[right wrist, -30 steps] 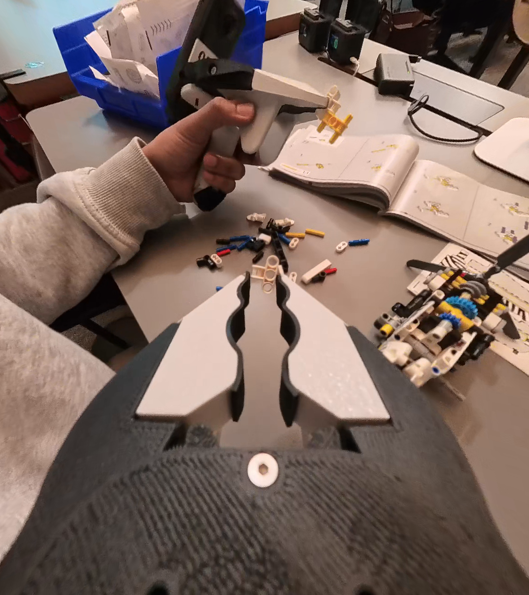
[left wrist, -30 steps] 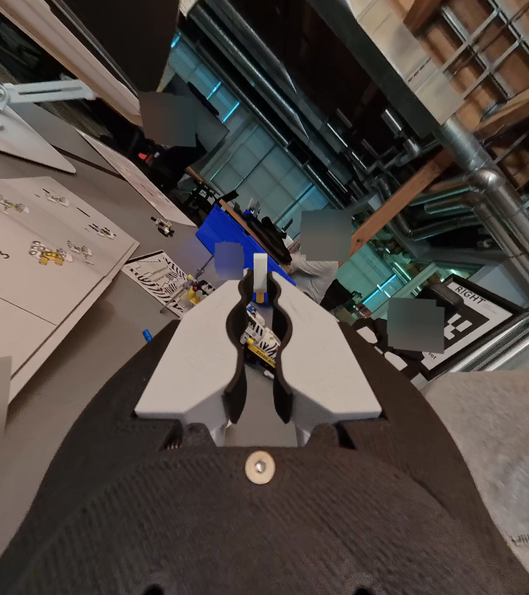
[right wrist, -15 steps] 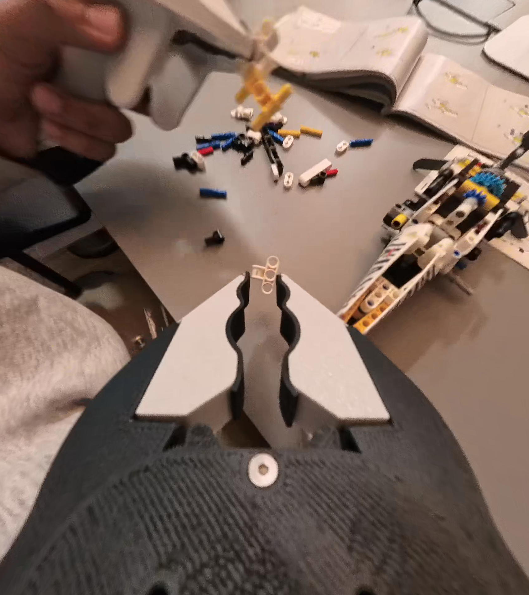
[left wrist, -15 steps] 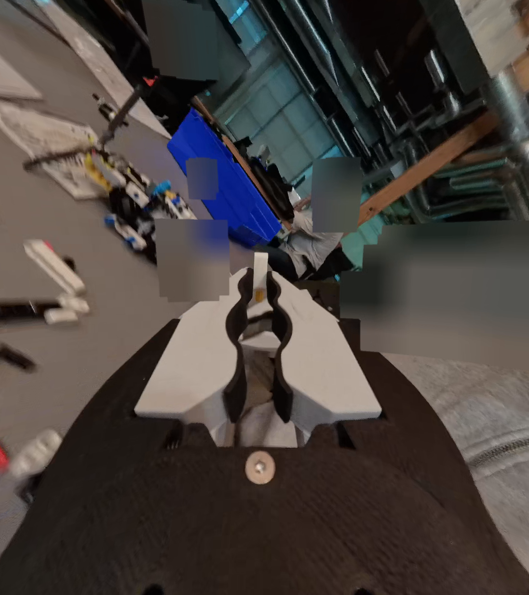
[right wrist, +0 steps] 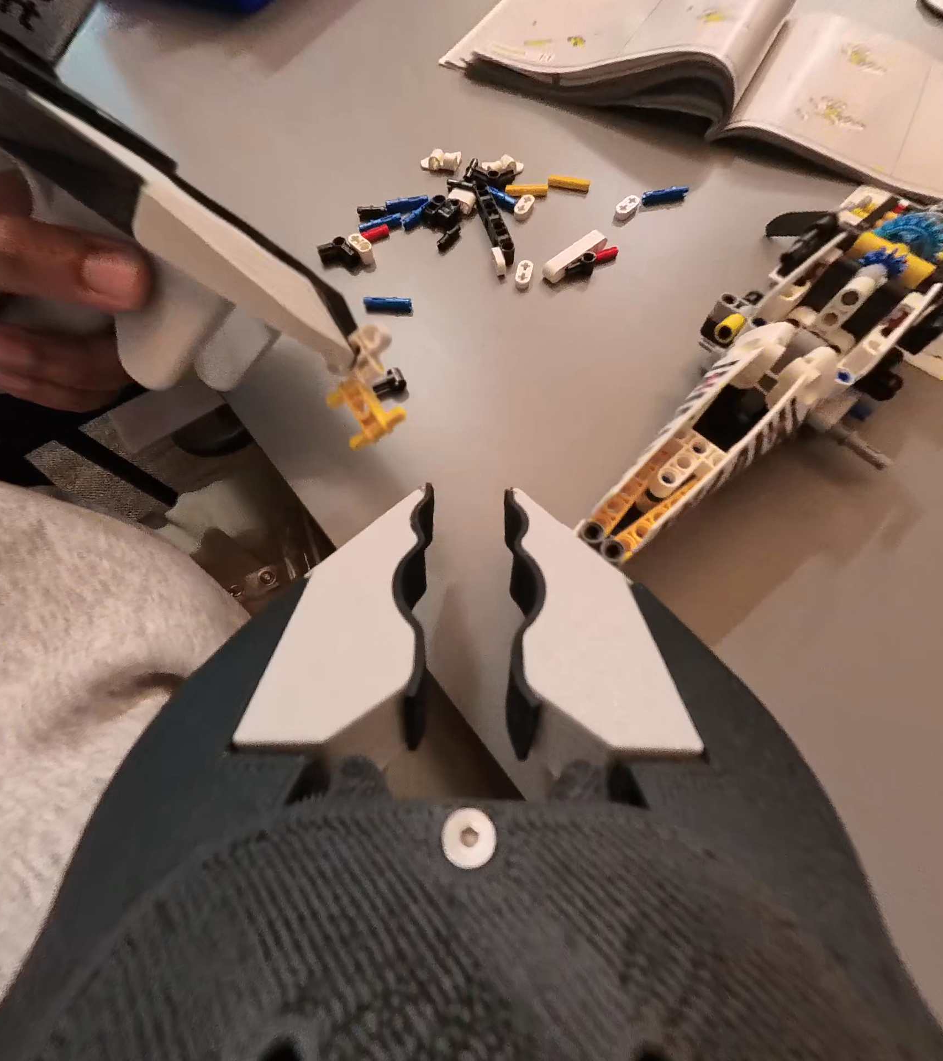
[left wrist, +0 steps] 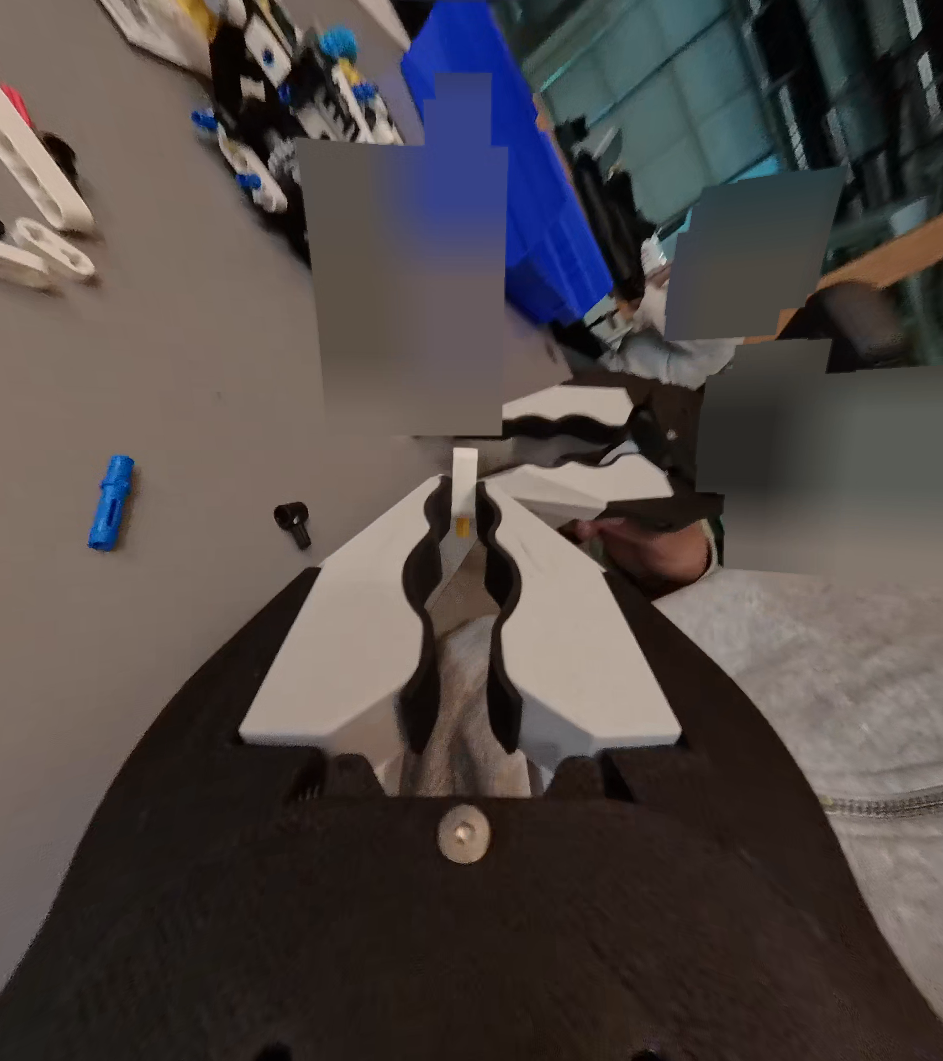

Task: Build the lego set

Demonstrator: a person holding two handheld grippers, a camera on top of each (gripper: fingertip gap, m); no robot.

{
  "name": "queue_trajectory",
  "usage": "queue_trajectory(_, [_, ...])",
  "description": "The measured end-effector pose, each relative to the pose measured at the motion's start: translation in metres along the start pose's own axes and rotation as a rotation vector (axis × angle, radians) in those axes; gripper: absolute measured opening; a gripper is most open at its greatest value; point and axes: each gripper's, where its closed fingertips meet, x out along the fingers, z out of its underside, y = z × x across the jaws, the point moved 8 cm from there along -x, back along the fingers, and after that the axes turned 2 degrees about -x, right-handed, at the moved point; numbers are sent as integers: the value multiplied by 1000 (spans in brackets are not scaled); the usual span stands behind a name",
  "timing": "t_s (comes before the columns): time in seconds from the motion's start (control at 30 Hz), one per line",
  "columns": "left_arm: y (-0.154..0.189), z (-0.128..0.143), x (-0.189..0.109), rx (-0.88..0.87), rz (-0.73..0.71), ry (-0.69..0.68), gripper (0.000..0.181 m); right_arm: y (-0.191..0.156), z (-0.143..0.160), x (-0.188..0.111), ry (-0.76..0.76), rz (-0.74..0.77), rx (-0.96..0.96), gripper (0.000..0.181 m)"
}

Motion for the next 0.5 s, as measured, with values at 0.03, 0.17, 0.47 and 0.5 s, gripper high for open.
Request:
queue_trajectory(0.03, [-1,3,4,5,-6,-30,7,1,2,-2,7,-2,3,23])
queue_trajectory(0.17, [-1,7,15,-5,-6,-101,8,6,7,-10,32,-4,12,21])
queue_trajectory(0.47, [-6,0,25,108,-185,-201,7,13,18,-14,-5,57,-54,21])
queue_trajectory(0.5, [-7,0,25,103,-189,-204,8,15,20,-14,-15,71,-62,22])
